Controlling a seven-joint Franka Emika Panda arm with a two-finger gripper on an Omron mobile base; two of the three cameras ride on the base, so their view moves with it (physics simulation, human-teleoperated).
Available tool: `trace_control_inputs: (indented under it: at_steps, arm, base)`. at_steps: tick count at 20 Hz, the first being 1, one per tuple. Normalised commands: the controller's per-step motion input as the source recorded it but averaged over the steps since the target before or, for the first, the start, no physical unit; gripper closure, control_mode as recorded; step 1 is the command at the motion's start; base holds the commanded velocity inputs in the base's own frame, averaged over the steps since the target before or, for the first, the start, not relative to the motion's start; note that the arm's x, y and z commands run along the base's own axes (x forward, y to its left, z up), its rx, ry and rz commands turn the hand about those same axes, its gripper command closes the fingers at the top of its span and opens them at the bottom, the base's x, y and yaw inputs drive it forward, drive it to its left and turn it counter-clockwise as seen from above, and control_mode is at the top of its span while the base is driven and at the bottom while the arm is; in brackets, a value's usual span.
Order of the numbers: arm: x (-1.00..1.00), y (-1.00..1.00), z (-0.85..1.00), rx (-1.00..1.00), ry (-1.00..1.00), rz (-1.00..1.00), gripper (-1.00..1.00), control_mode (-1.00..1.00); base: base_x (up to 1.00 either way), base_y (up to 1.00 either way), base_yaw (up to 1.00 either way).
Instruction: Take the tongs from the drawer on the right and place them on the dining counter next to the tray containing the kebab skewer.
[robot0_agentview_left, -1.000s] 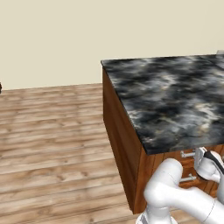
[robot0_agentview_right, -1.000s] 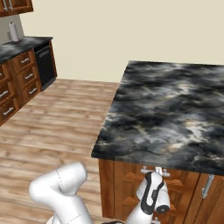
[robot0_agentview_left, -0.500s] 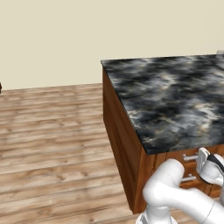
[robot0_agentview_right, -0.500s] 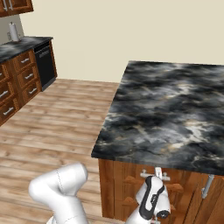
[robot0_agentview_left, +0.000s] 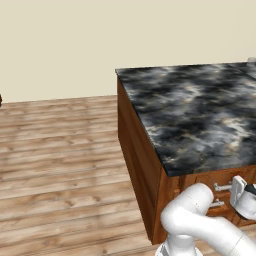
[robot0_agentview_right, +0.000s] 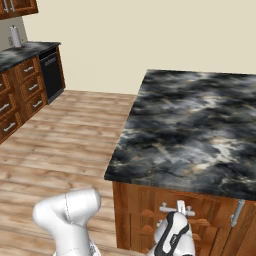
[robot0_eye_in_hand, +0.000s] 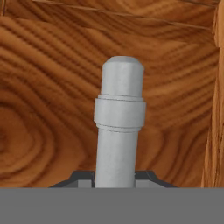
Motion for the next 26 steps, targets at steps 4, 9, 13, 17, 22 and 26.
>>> trace_control_inputs:
  at_steps: [4,9,13,17,22,26]
  arm:
    - [-0.49,0.00,0.00,0.00,0.00,-0.02,1.00,-1.00]
    - [-0.48,0.00,0.00,0.00,0.00,-0.02,1.00,-1.00]
    - [-0.46,0.00,0.00,0.00,0.00,-0.02,1.00,-1.00]
    - [-0.42,0.00,0.00,0.00,0.00,-0.02,1.00,-1.00]
    - [-0.42,0.00,0.00,0.00,0.00,-0.02,1.00,-1.00]
    - [-0.40,0.00,0.00,0.00,0.00,-0.02,1.00,-1.00]
  base:
    - [0.00,0.00,0.00]
    - [0.00,0.00,0.00]
    - [0.00,0.00,0.00]
    - [0.00,0.00,0.00]
    - [0.00,0.00,0.00]
    - [0.00,0.00,0.00]
